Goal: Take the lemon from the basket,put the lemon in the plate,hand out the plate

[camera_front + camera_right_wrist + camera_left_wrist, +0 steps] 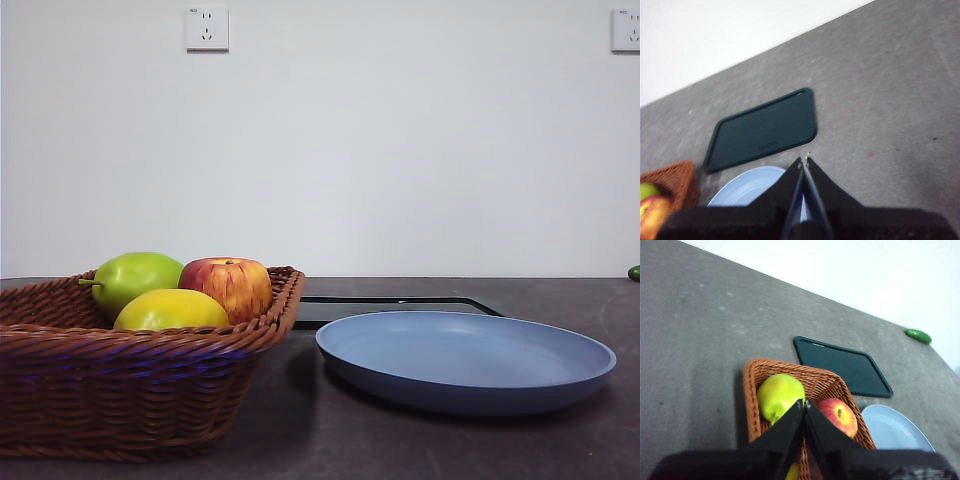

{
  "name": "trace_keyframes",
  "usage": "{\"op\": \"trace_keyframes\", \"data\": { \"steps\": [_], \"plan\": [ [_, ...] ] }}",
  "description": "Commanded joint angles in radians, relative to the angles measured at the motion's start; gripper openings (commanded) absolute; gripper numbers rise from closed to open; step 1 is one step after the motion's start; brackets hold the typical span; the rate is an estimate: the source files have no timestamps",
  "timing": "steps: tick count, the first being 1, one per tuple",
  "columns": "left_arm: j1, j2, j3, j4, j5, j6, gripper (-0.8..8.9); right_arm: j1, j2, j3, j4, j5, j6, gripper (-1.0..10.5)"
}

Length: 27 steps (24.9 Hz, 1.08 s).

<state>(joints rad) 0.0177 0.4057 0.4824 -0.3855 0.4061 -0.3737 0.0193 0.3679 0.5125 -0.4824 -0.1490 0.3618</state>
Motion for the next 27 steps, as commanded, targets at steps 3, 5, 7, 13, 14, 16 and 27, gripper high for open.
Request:
{"op": "trace_keyframes", "data": {
  "steps": [3,5,7,13,14,16,27],
  "plan": [
    [0.000,0.151,0.145,-0.072,0.102,0.150,0.07,0.002,0.171,0.138,-0.071,-0.070,-0.084,0.1],
    [-0.001,0.208,0.198,-0.112,0.158,0.196,0.07,0.002,0.239,0.188,-0.107,-0.096,-0.117,0.1],
    [-0.007,0.267,0.255,-0.166,0.198,0.233,0.07,0.002,0.312,0.234,-0.133,-0.128,-0.154,0.1],
    [-0.053,0.408,0.390,-0.320,0.202,0.329,0.10,0.002,0.519,0.325,-0.171,-0.274,-0.241,0.1],
    [-0.058,0.417,0.394,-0.321,0.203,0.328,0.10,0.002,0.546,0.326,-0.171,-0.279,-0.241,0.2],
    [-0.065,0.422,0.396,-0.320,0.205,0.323,0.60,0.002,0.598,0.326,-0.182,-0.280,-0.240,1.0],
    [-0.080,0.422,0.396,-0.319,0.227,0.225,2.48,0.076,0.946,0.326,-0.187,-0.290,-0.253,2.7]
  ]
}}
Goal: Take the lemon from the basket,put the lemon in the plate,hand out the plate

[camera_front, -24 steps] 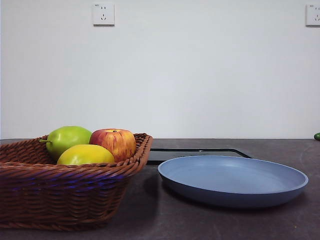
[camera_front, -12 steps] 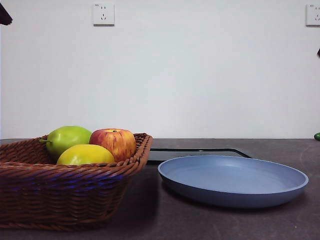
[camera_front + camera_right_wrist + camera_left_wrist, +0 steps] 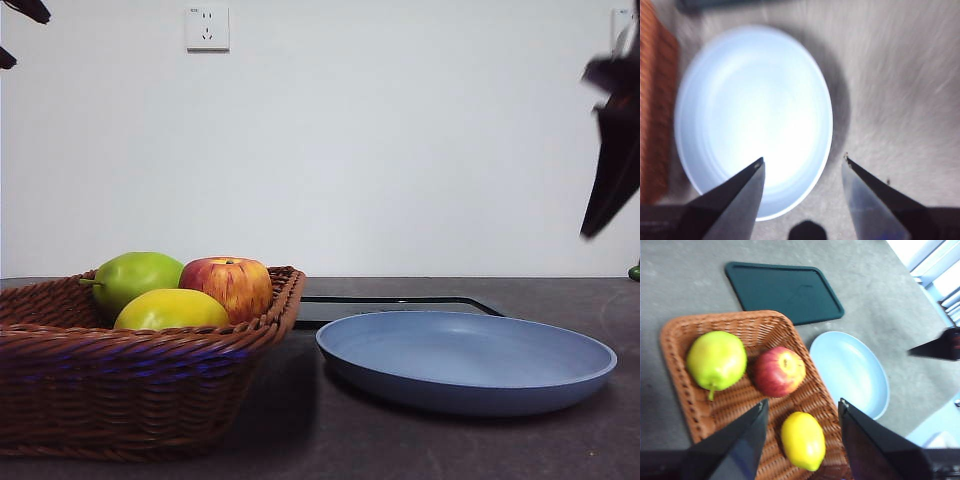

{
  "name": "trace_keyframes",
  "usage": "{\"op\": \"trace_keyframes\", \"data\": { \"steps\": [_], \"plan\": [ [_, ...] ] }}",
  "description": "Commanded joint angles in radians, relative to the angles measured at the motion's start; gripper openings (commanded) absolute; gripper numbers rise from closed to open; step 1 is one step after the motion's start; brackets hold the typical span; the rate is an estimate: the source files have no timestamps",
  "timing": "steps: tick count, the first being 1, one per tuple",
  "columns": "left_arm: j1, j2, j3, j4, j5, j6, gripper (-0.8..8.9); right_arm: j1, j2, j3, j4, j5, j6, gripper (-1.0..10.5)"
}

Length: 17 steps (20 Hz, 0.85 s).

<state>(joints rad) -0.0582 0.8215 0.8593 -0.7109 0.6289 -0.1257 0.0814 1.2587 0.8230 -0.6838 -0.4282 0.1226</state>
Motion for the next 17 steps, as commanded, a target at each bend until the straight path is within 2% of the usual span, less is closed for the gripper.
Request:
{"op": "trace_keyframes", "data": {
  "steps": [1,6,12,17],
  "plan": [
    [-0.005,0.006,0.019,0.007,0.005,-0.028,2.48,0.021,0.092,0.016,0.028,-0.013,-0.013,2.7],
    [-0.008,0.006,0.019,0.005,0.005,-0.032,2.48,0.026,0.254,0.016,0.111,-0.012,-0.012,2.4],
    [-0.008,0.006,0.019,0.005,0.005,-0.032,2.48,0.026,0.328,0.016,0.157,-0.013,0.000,2.3],
    [-0.008,0.006,0.019,0.005,0.004,-0.032,2.47,0.026,0.362,0.016,0.166,-0.017,0.004,0.5]
  ]
}}
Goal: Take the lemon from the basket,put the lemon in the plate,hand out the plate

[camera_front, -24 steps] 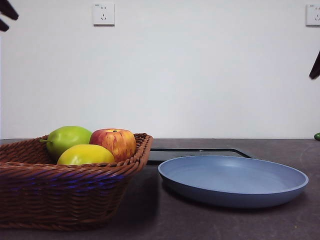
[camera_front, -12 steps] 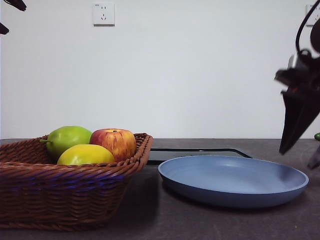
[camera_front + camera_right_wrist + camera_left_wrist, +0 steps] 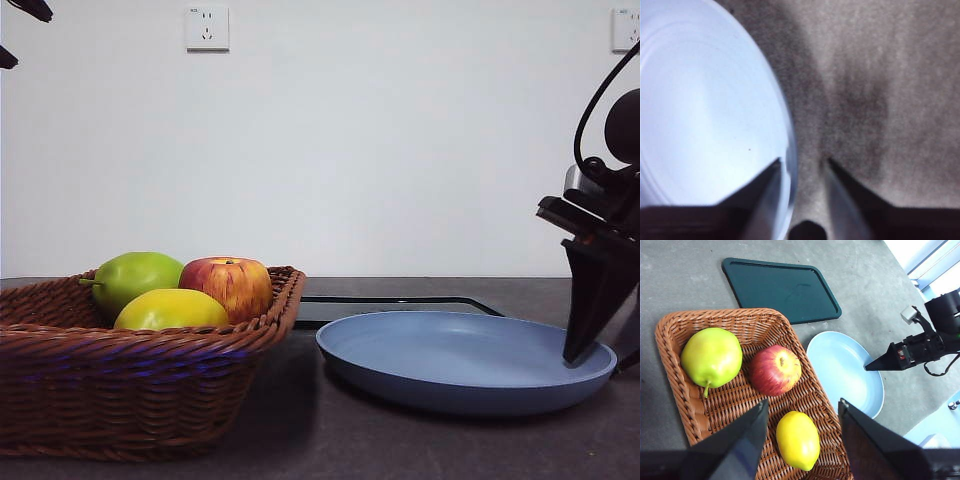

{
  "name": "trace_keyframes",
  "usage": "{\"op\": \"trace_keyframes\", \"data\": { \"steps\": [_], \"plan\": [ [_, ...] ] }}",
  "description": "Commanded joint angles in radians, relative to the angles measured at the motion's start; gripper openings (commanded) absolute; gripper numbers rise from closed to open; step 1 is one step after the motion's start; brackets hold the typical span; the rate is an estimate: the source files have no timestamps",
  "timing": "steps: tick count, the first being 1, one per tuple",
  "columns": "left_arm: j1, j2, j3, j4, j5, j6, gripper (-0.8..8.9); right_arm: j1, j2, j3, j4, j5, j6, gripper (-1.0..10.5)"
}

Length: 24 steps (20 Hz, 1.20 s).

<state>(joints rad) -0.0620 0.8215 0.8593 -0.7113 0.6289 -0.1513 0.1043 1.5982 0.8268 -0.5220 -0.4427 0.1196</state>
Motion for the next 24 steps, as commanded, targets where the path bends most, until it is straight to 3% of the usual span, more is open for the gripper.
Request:
{"op": "trace_keyframes", "data": {
  "steps": [1,4,6,12,14,18,24],
  "plan": [
    [-0.004,0.006,0.019,0.006,0.004,-0.006,2.47,0.003,0.023,0.012,0.005,-0.005,0.012,0.2],
    [-0.006,0.006,0.019,-0.002,0.006,-0.006,2.49,0.003,0.011,0.013,-0.002,-0.005,0.023,0.0],
    [-0.024,0.006,0.019,-0.011,0.011,-0.006,3.04,0.002,-0.026,0.014,-0.018,-0.006,0.023,0.0],
    [-0.197,0.010,0.084,-0.082,-0.008,-0.006,3.91,0.002,-0.240,0.014,-0.068,-0.006,0.022,0.0],
    [-0.278,0.012,0.098,-0.109,-0.087,-0.011,3.91,0.002,-0.320,0.015,-0.084,-0.003,0.022,0.0],
    [-0.447,0.077,0.112,-0.153,-0.352,-0.043,3.91,0.001,-0.421,0.069,-0.171,0.007,0.031,0.0],
    [-0.611,0.320,0.112,-0.134,-0.422,-0.157,3.91,0.001,-0.436,0.220,-0.280,0.008,0.047,0.0]
  ]
}}
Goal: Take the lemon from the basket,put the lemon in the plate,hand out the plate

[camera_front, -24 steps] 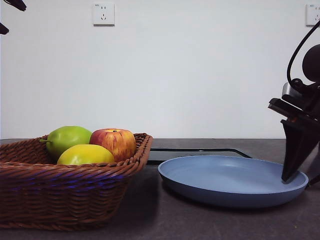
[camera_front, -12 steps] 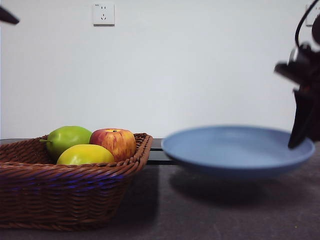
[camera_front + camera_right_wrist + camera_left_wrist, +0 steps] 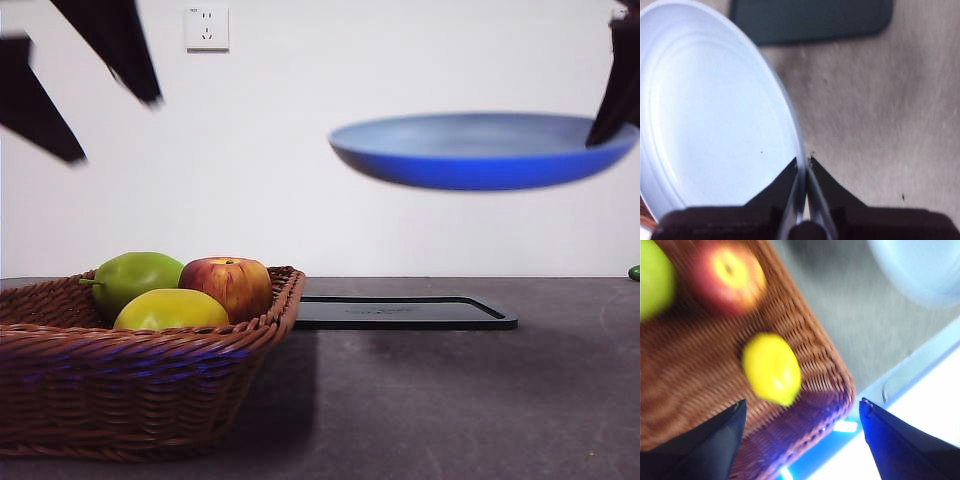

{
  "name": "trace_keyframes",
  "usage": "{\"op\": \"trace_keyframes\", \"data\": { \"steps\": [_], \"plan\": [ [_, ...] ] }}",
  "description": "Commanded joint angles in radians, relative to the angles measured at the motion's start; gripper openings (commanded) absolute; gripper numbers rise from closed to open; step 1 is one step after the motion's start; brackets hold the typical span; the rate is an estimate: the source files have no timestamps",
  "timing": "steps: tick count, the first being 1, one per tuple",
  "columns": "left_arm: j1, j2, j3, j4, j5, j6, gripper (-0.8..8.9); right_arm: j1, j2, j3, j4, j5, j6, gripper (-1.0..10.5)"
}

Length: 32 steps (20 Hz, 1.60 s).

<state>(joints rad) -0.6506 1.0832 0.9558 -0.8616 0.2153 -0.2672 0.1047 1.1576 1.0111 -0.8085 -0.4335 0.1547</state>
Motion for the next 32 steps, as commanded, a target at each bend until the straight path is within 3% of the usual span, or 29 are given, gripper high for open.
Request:
{"op": "trace_keyframes", "data": {
  "steps": [1,6,20,26,30,32],
  "plan": [
    [-0.032,0.099,0.016,0.029,-0.018,-0.044,3.91,0.000,0.005,0.049,0.006,-0.002,0.011,0.0],
    [-0.057,0.238,0.016,0.084,-0.141,-0.044,3.91,0.000,0.005,0.073,-0.003,-0.001,0.002,0.0],
    [-0.057,0.470,0.016,0.183,-0.129,-0.008,3.83,0.000,0.005,0.073,-0.002,-0.002,0.001,0.0],
    [-0.057,0.472,0.016,0.175,-0.130,0.007,1.68,0.000,0.005,0.073,-0.001,-0.002,0.001,0.0],
    [-0.057,0.469,0.039,0.128,-0.074,0.024,1.63,0.000,0.006,0.073,-0.001,0.000,0.001,0.0],
    [-0.057,0.446,0.098,0.047,-0.050,0.052,1.63,0.000,0.011,0.073,0.005,0.049,0.002,0.0]
  ]
}}
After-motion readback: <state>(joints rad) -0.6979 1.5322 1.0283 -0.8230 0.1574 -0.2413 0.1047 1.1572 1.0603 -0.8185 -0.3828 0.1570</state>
